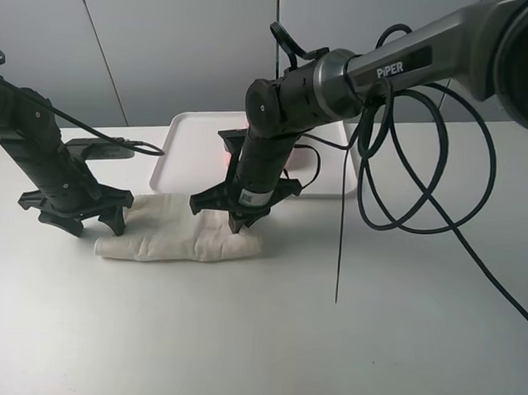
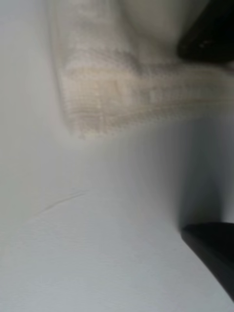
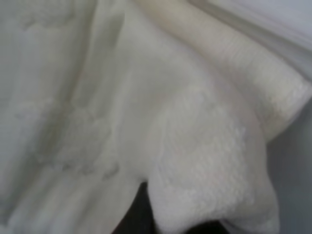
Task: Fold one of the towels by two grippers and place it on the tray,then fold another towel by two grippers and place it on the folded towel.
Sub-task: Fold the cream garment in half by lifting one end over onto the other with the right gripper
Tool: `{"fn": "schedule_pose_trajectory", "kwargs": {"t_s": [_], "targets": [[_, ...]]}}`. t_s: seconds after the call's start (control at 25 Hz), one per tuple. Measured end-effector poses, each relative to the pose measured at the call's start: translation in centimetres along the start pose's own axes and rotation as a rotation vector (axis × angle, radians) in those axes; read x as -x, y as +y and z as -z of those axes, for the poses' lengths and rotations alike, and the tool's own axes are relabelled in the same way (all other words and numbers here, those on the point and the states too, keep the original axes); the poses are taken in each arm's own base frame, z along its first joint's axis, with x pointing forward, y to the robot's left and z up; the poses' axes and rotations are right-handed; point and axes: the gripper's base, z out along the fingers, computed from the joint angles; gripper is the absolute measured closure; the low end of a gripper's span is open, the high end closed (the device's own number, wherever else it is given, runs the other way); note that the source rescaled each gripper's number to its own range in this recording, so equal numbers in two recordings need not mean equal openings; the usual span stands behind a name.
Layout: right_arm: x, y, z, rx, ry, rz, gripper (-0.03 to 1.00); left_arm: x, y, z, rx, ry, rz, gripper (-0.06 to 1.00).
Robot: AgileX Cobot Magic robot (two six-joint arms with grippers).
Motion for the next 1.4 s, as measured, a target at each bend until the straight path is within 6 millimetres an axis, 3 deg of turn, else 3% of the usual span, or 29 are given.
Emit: {"fn": "schedule_pose_trajectory", "kwargs": {"t_s": [0.36, 0.84, 1.08, 1.4], "targets": [[0.5, 2.3, 1.3, 0.235, -0.046, -0.064, 0.92, 0.0, 0.0, 0.0, 0.0, -0.002, 0.0, 0.08], [1.3, 4.1, 1.6, 0.345, -0.165, -0.099, 0.92, 0.0, 0.0, 0.0, 0.0, -0.002, 0.0, 0.08], [1.0, 6.1, 1.3, 0.344, -0.231, -0.058, 0.92, 0.0, 0.0, 0.0, 0.0, -0.002, 0.0, 0.08], [0.9, 6.2, -0.9, 0.389, -0.22, -0.128, 0.92, 0.0, 0.0, 0.0, 0.0, -0.002, 0.0, 0.08]]}}
